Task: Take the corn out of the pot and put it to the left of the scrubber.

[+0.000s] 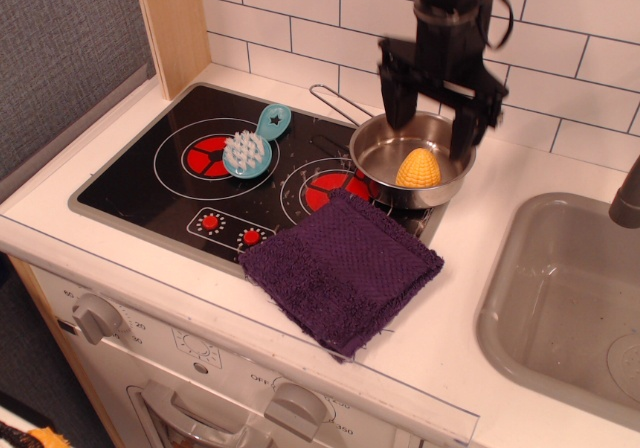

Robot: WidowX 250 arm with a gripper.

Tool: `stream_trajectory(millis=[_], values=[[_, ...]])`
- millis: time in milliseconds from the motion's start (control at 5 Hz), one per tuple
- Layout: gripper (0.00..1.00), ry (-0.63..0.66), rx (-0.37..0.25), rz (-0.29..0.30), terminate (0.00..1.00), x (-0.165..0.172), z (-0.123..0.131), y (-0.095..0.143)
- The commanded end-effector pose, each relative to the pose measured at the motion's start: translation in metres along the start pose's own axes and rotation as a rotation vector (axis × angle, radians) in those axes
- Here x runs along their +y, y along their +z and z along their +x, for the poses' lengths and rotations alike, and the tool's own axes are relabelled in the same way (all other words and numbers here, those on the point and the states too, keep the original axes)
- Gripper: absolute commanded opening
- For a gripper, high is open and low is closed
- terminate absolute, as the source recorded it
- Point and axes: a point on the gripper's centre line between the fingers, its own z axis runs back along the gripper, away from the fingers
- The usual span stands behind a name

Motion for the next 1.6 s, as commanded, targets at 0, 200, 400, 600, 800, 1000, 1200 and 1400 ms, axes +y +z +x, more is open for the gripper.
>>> stream_trajectory(millis=[0,200,400,600,800,1000,1200,1400], values=[[1.00,0.002,0.027,0.049,0.00,0.010,0.011,-0.010],[1.00,0.019,0.038,0.043,0.00,0.017,0.008,-0.013],[1.00,0.015,0.055,0.030,0.00,0.016,0.005,-0.011],[1.00,0.016,0.005,0.010,0.00,0.014,0.006,0.006],[1.00,0.028,-0.005,-0.023,0.00,0.015,0.001,0.011],[0.00,0.027,-0.001,-0.049,0.00,0.014,-0.004,0.006],[0.00,0.022,0.020,-0.036,0.00,0.015,-0.008,0.002],[0.00,0.011,0.042,-0.024,0.00,0.018,-0.010,-0.001]])
